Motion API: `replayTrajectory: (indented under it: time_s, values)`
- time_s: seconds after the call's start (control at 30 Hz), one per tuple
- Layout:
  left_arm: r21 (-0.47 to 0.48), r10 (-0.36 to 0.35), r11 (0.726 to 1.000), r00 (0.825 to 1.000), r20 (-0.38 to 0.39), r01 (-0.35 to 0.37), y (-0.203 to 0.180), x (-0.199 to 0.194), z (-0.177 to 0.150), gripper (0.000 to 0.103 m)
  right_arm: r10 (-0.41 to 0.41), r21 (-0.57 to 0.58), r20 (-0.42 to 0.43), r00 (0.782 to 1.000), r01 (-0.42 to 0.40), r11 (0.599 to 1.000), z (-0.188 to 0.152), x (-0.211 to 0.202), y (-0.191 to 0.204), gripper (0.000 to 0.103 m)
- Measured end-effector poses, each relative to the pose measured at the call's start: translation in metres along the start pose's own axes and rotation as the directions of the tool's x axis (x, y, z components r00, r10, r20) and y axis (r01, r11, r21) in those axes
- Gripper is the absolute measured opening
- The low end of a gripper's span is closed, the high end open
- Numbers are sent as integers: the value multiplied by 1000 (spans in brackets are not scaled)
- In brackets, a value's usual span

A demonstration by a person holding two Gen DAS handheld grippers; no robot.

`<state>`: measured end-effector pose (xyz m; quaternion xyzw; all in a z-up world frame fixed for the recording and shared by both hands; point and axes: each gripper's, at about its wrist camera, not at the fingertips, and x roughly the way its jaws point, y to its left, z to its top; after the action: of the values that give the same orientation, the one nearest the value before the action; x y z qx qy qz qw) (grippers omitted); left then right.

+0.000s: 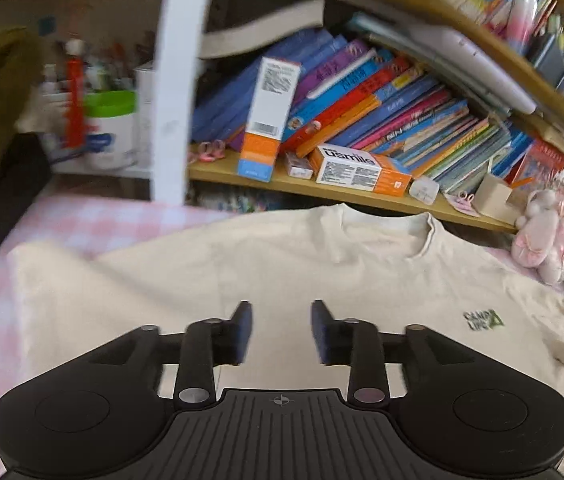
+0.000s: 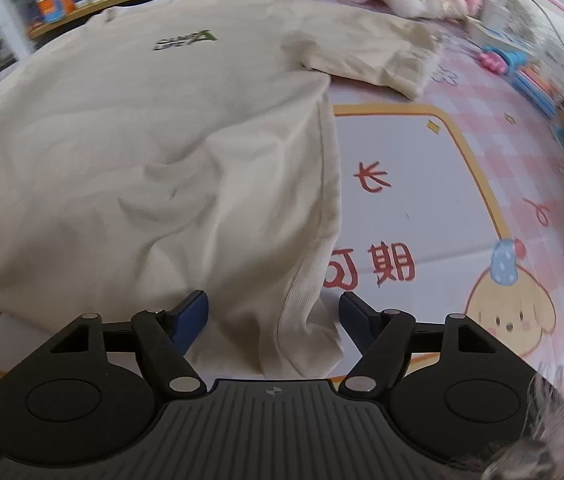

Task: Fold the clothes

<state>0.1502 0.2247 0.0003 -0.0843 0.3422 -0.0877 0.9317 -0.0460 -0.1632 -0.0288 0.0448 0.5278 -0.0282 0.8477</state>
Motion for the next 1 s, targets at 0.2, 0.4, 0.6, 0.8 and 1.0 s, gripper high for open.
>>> replayTrajectory:
  time_s: [0.2, 0.4, 0.6, 0.8, 1.0]
  values:
    - [4, 128, 992, 992, -11, -128, -37, -57, -59, 45, 88, -53, 28, 996, -86, 995, 0, -4, -21, 70]
    - [-32, 212, 977, 977, -8, -213, -73, -96, -103, 69, 205, -42, 48, 978, -203, 978, -4, -10, -48, 69]
    - [-54, 242, 969, 970, -15, -243, -106, -126, -141, 84, 337, 11, 59, 940, -338, 941, -10, -11, -76, 58]
    - [-86, 280, 955, 958, -57, -284, -124, -147, -175, 85, 429, 23, 59, 901, -431, 902, -12, -10, -89, 49]
    - [-116, 300, 944, 950, -83, -309, -127, -157, -186, 85, 485, -3, 28, 874, -485, 874, -9, -7, -85, 47]
